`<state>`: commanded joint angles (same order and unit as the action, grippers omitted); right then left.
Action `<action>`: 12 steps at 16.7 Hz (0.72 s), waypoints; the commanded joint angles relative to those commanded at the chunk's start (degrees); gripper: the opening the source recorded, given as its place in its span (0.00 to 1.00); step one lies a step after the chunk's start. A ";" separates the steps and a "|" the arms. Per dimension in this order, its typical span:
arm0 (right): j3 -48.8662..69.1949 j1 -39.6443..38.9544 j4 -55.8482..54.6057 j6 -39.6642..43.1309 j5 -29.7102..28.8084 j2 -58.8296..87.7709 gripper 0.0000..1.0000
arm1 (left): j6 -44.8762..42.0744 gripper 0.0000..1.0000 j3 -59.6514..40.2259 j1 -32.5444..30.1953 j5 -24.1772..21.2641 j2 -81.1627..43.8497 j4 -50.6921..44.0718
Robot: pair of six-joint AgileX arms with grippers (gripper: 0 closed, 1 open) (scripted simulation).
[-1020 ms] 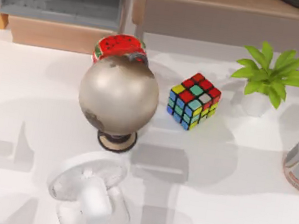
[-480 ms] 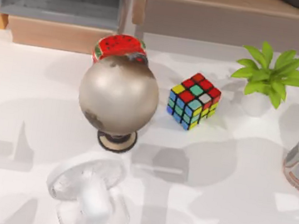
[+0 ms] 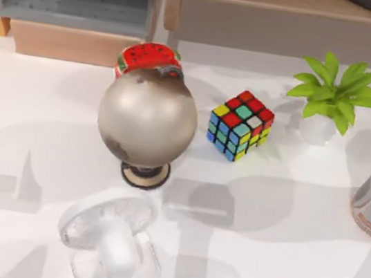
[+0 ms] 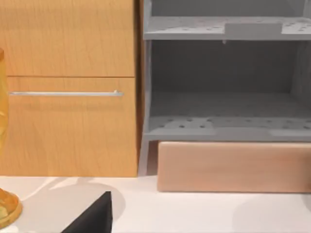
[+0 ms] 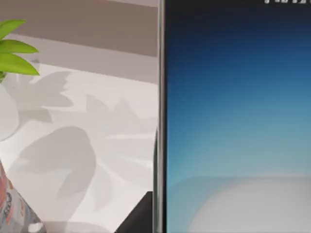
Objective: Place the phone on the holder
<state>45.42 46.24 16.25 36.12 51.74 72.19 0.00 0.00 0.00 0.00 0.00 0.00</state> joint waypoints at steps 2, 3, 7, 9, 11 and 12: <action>0.00 0.00 0.00 0.00 0.00 0.00 0.00 | 0.00 1.00 0.00 0.00 0.00 0.00 0.00; 0.00 0.00 0.00 0.00 0.00 0.00 0.00 | 0.00 1.00 0.00 0.00 0.00 0.00 0.00; -0.82 -1.72 -0.71 -0.43 -1.10 0.22 0.00 | 0.00 1.00 0.00 0.00 0.00 0.00 0.00; -1.31 -3.48 -2.55 -1.69 -2.89 -0.43 0.00 | 0.00 1.00 0.00 0.00 0.00 0.00 0.00; -1.97 -5.00 -5.40 -3.44 -5.23 -0.42 0.00 | 0.00 1.00 0.00 0.00 0.00 0.00 0.00; -2.29 -5.68 -7.12 -4.28 -6.38 0.04 0.00 | 0.00 1.00 0.00 0.00 0.00 0.00 0.00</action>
<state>43.13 40.55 9.13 31.83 45.36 72.23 0.00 0.00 0.00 0.00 0.00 0.00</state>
